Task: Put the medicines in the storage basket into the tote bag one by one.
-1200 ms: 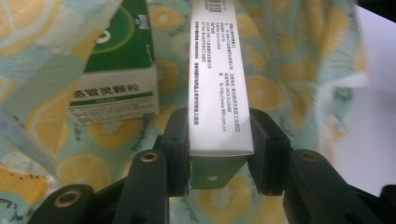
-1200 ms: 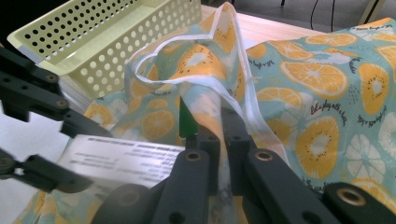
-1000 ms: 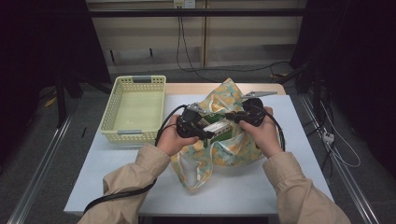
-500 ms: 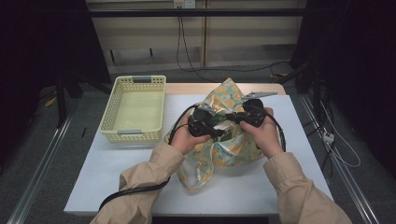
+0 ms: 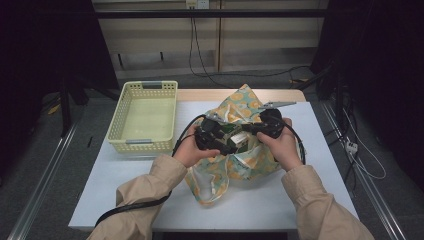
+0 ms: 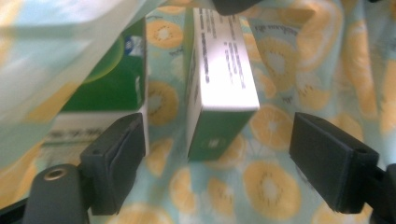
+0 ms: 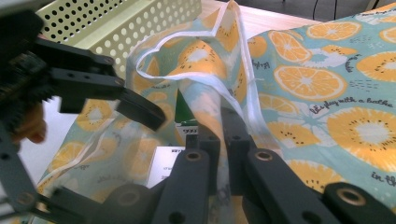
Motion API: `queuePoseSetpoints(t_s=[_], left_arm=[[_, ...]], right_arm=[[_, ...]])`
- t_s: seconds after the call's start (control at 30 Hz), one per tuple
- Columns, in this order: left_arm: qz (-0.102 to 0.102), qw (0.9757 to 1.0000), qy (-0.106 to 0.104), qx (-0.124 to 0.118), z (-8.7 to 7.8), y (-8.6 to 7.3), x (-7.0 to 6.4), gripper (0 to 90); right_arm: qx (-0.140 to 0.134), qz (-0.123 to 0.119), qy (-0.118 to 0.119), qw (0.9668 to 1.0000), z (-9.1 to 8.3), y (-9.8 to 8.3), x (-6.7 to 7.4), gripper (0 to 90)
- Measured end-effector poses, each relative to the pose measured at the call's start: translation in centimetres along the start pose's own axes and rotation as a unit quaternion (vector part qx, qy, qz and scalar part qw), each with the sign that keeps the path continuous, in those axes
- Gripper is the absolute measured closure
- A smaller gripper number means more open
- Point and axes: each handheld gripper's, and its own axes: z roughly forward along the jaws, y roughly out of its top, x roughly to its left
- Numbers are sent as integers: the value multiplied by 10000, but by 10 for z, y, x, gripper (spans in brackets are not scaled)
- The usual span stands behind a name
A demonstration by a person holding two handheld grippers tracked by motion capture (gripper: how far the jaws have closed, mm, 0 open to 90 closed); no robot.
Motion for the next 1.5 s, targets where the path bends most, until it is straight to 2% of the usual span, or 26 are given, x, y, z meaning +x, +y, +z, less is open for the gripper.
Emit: queuePoseSetpoints(t_s=[0.03, 0.3, 0.33, 0.37, 0.47, 0.5, 0.57, 0.67, 0.7, 0.73, 0.83, 0.9, 0.93, 0.97, 1.0, 1.03, 1.07, 1.17, 1.27, 1.3, 1.37, 1.4, 1.43, 1.47, 1.5], left_arm=[[-26, 9999, -110, -45, -5, -2, 1, 182], [38, 9998, -8, -175, -40, -17, 4, 138], [46, 9998, 125, -137, -42, -18, 4, 138], [11, 9998, 11, -189, -44, -22, 6, 138], [-26, 9998, -5, -192, -48, -31, 8, 123], [-4, 9999, -4, -124, -50, -34, 8, 123], [31, 9999, 7, -152, -53, -41, 8, 119], [53, 9999, -12, -95, -54, -52, 9, 112], [92, 9999, 116, 1, -55, -55, 8, 110], [106, 9999, 1, 6, -54, -59, 8, 110], [181, 9998, -48, 73, -53, -68, 6, 109], [225, 9996, -44, 138, -50, -74, 5, 109], [221, 9995, 58, 224, -49, -77, 3, 112], [230, 9995, -48, 231, -46, -80, 3, 116], [244, 9993, -33, 265, -45, -82, 2, 120], [254, 9991, 83, 330, -43, -84, 1, 120], [232, 9992, -28, 319, -40, -86, 2, 123], [304, 9981, 69, 530, -33, -90, 1, 134], [483, 9965, 145, 663, -27, -92, 3, 184], [462, 9964, 184, 679, -26, -92, 6, 205], [279, 9976, 211, 591, -23, -93, 9, 238], [241, 9979, 226, 564, -22, -93, 10, 276], [341, 9973, 213, 617, -22, -93, 12, 321], [498, 9957, 225, 747, -23, -92, 12, 379], [399, 9967, 274, 655, -21, -92, 10, 438]], right_arm=[[2, 5, 1, 10000, 0, 0, 0, 892], [-1, -8, -7, 10000, -1, -1, 0, 892], [9, -4, -7, 10000, 0, -1, 0, 892], [12, -16, -6, 10000, 0, -1, 0, 892], [0, -10, -7, 10000, 0, -1, 1, 891], [-8, -12, -2, 10000, 1, -1, 1, 891], [-6, -18, 5, 10000, 1, -2, 1, 891], [1, -5, -11, 10000, 0, -2, 1, 891], [3, -6, -20, 10000, 0, -2, 1, 892], [2, -7, -22, 10000, 0, -2, 1, 892], [5, -9, -20, 10000, 0, -2, 1, 891], [-1, -11, -21, 10000, 1, -2, 1, 891], [1, -13, -25, 10000, 1, -2, 1, 891], [5, -9, -26, 10000, 1, -2, 2, 891], [6, -6, -23, 10000, 1, -2, 1, 892], [2, -4, -25, 10000, 2, -2, 1, 891], [4, 4, -24, 10000, 2, -2, 1, 891], [-5, 6, -14, 10000, 2, -2, 2, 892], [-7, -1, -20, 10000, 1, -2, 2, 891], [1, -13, -20, 10000, 1, -2, 3, 891], [-4, -14, -18, 10000, 1, -2, 3, 891], [-12, -12, -10, 10000, 1, -2, 4, 891], [-20, -9, 3, 10000, 1, -2, 4, 891], [-21, -19, 0, 10000, 1, -2, 4, 891], [-24, -25, 2, 10000, 0, -2, 4, 891]])
